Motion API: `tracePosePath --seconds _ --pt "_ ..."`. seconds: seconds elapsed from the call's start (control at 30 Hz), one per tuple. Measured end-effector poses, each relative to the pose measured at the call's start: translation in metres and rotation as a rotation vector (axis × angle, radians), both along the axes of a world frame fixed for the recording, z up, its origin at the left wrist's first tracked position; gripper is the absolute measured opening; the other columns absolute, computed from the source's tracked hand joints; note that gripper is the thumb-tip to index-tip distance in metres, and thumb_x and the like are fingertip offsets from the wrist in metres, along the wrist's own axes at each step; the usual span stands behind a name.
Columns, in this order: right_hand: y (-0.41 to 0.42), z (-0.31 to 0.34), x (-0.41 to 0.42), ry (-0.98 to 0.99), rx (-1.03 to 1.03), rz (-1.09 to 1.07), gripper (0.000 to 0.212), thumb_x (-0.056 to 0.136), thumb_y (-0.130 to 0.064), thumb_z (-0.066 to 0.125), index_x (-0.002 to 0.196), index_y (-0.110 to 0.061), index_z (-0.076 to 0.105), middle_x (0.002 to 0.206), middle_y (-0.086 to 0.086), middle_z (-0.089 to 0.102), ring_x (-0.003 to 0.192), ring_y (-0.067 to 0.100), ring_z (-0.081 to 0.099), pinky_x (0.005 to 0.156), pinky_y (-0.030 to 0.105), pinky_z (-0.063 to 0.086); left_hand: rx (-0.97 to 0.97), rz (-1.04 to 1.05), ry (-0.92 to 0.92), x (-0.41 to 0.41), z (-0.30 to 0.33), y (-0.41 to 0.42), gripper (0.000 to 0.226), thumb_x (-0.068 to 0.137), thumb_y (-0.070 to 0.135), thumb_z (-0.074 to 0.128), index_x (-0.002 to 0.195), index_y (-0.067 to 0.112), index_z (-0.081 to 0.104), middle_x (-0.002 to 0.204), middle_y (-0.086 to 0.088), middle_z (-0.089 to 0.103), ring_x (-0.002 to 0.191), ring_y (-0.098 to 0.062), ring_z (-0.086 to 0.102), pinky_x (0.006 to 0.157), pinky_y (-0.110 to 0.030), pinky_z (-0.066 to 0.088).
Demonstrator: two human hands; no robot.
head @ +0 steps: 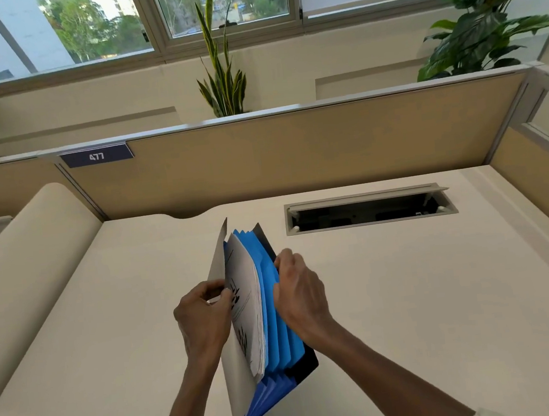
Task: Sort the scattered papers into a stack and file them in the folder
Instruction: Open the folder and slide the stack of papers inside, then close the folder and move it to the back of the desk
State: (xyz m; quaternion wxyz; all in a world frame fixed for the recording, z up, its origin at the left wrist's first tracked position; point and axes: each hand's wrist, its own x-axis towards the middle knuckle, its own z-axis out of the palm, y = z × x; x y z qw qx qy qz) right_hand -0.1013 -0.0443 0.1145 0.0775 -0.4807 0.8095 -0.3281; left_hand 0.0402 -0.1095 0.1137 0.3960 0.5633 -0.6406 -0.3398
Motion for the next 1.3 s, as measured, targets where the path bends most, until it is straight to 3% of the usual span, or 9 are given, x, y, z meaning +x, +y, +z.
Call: tracePosePath --seconds 0.3,0.43,0.53,0.67,0.87,0.97,1.07,1.17,1.3 --pt "0.006 -0.024 -0.039 -0.133 -0.022 -0.227 0.044 0.092 -0.028 0.063 0.126 -0.015 0.039 0.090 0.000 0.066 0.072 0.015 0.067 0.057 0.023 0.056 0.018 -0.016 -0.025 -0.004 0.000 0.000 0.016 0.081 0.013 0.073 0.093 0.024 0.077 0.080 0.021 0.069 0.079 0.003 0.067 0.071 -0.031 0.061" --pt "0.009 -0.035 -0.056 -0.130 0.008 -0.223 0.012 0.095 -0.024 0.058 0.094 -0.012 0.061 0.081 0.000 0.067 0.073 0.014 0.066 0.058 0.019 0.052 0.058 -0.030 -0.031 -0.014 -0.002 0.003 0.016 0.078 0.014 0.074 0.093 0.019 0.079 0.084 0.010 0.074 0.078 -0.007 0.071 0.074 -0.036 0.062" --pt "0.012 -0.044 -0.062 -0.197 -0.003 -0.208 0.020 0.094 -0.021 0.059 0.074 -0.014 0.057 0.065 -0.003 0.059 0.058 0.011 0.059 0.050 0.018 0.047 0.065 -0.069 -0.069 -0.027 -0.004 0.013 0.019 0.077 0.016 0.075 0.096 0.018 0.078 0.086 0.011 0.074 0.075 -0.004 0.071 0.072 -0.025 0.059" --pt "0.015 -0.056 -0.063 -0.268 0.048 -0.183 0.021 0.090 -0.018 0.064 0.071 -0.014 0.057 0.060 -0.006 0.054 0.052 0.007 0.053 0.047 0.010 0.037 0.019 -0.152 -0.218 -0.049 -0.021 0.028 0.022 0.082 0.021 0.077 0.104 0.018 0.075 0.093 0.007 0.074 0.080 -0.005 0.069 0.077 -0.024 0.059" --pt "0.028 -0.083 -0.066 -0.382 0.146 -0.138 0.020 0.086 -0.013 0.064 0.069 -0.002 0.064 0.071 0.010 0.069 0.066 0.022 0.071 0.063 0.039 0.059 -0.005 -0.325 -0.492 -0.069 -0.075 0.046 0.027 0.090 0.040 0.066 0.105 0.019 0.070 0.090 0.008 0.065 0.079 -0.009 0.061 0.072 -0.023 0.051" --pt "0.035 -0.097 -0.060 -0.357 0.209 -0.110 0.020 0.089 -0.014 0.063 0.072 -0.003 0.066 0.072 0.008 0.069 0.064 0.016 0.068 0.060 0.029 0.058 0.075 -0.434 -0.626 -0.060 -0.107 0.047 0.041 0.095 0.040 0.058 0.127 0.014 0.061 0.124 -0.003 0.064 0.110 -0.020 0.060 0.091 -0.031 0.047" --pt "0.042 -0.111 -0.056 -0.319 0.229 -0.106 0.025 0.090 -0.014 0.062 0.066 -0.004 0.062 0.065 0.004 0.065 0.055 0.009 0.059 0.048 0.017 0.045 0.080 -0.550 -0.839 -0.041 -0.131 0.047 0.054 0.096 0.043 0.055 0.142 0.017 0.048 0.155 -0.007 0.040 0.142 -0.026 0.037 0.111 -0.034 0.036" --pt "0.046 -0.119 -0.050 -0.305 0.212 -0.084 0.024 0.089 -0.013 0.060 0.074 0.003 0.067 0.069 0.013 0.068 0.063 0.021 0.066 0.060 0.036 0.054 0.096 -0.618 -0.922 -0.032 -0.142 0.047 0.062 0.098 0.048 0.048 0.152 0.020 0.034 0.165 -0.006 0.020 0.151 -0.028 0.019 0.118 -0.038 0.030" --pt "0.042 -0.120 -0.040 -0.257 0.184 -0.001 0.021 0.093 -0.011 0.055 0.092 0.005 0.068 0.088 0.014 0.068 0.081 0.027 0.066 0.074 0.042 0.056 0.118 -0.633 -0.940 -0.031 -0.146 0.049 0.065 0.099 0.048 0.046 0.155 0.021 0.028 0.167 -0.007 0.014 0.153 -0.030 0.013 0.119 -0.042 0.027"
